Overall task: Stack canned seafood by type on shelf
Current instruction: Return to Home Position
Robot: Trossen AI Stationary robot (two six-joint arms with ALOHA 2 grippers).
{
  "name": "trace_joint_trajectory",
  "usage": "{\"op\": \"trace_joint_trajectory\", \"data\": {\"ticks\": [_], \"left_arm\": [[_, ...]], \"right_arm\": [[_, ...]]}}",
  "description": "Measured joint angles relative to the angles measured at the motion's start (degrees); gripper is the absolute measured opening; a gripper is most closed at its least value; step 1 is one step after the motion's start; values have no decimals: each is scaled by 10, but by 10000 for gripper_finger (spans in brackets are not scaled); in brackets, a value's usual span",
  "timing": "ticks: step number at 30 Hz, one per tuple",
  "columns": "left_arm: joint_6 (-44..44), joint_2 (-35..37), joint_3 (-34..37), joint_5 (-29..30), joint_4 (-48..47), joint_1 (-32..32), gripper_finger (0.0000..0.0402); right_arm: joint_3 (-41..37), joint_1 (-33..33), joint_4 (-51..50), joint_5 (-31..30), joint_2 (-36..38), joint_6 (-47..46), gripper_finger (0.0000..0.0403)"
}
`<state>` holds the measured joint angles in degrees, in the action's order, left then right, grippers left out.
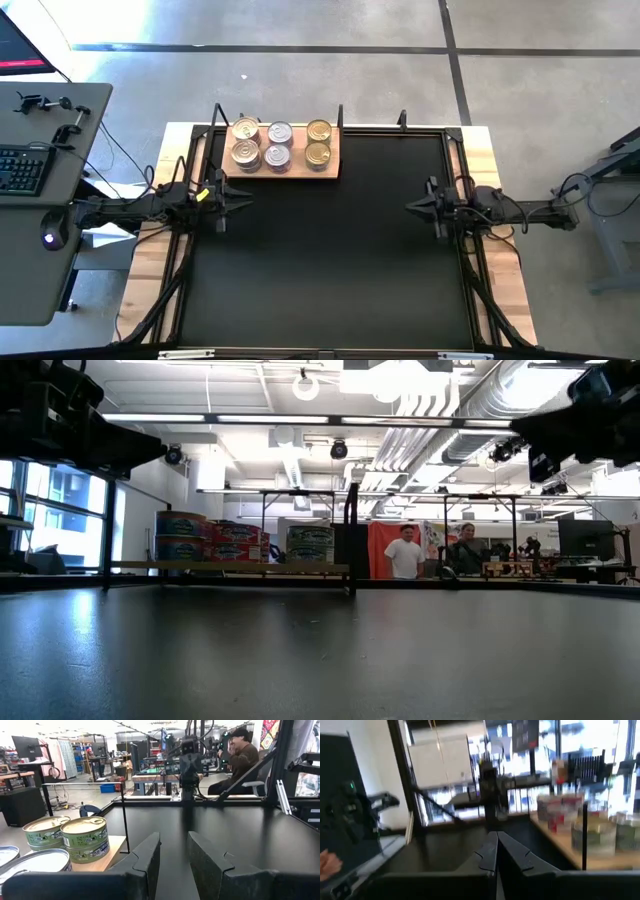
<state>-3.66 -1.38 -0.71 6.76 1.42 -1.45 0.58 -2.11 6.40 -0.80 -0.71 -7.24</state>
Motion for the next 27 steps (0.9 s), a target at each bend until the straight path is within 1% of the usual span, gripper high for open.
{"op": "trace_joint_trajectory", "data": {"ticks": [3,6,27], "left_arm": [[0,-2,0,-1,-1,0,90],[0,-3,0,-1,-1,0,90],[0,-3,0,-1,-1,0,90]], "right_arm": [[0,0,-30,3,0,-18,0],[0,0,-57,4,-1,-16,0],[0,0,-57,6,-4,-18,0]]}}
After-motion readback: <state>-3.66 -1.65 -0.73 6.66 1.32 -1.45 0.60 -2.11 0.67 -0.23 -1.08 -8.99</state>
